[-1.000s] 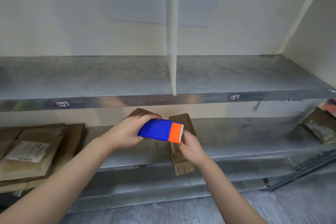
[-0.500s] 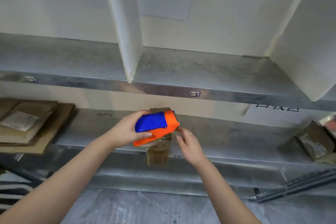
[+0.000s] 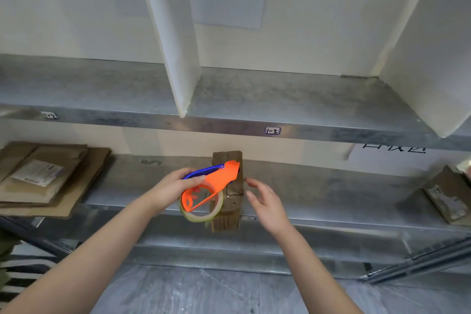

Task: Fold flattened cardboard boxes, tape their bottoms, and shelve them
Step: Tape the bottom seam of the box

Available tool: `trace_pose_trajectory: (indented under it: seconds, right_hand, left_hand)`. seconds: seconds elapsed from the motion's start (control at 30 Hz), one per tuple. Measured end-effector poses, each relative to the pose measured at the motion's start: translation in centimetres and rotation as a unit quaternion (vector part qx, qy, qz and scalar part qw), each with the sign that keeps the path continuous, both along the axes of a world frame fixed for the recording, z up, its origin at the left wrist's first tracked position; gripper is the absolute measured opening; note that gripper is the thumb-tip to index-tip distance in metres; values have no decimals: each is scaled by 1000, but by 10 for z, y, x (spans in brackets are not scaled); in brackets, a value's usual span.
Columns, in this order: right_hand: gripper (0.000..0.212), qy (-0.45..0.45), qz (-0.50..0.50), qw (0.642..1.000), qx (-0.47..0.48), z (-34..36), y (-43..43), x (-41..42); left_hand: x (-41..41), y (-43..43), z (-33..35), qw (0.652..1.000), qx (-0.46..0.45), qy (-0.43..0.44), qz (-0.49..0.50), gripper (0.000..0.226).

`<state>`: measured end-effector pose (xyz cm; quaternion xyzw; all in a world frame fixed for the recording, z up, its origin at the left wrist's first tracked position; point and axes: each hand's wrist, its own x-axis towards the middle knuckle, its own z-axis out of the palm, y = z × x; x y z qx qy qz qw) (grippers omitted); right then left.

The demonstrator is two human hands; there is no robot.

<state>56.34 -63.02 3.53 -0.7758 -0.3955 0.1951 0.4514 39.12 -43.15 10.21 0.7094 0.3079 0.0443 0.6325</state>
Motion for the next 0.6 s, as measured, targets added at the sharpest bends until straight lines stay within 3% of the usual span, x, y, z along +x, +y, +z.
trace_pose_trajectory:
  seconds: [0.3, 0.4, 0.5, 0.6]
  right_hand:
    - [34, 25, -7, 1000, -8, -2, 6, -6]
    - [34, 31, -7, 999, -14, 1, 9, -5]
    - [33, 11, -3, 1000, -23, 4, 9, -3]
    - [34, -28, 8, 999, -23, 3, 6, -4]
  left_hand:
    - [3, 2, 0, 994, -104, -24, -20, 93]
    - [7, 1, -1, 994, -107, -17, -24, 87]
    - [12, 3, -3, 994, -109, -18, -11, 64]
    - [17, 7, -2, 997, -79, -8, 17, 63]
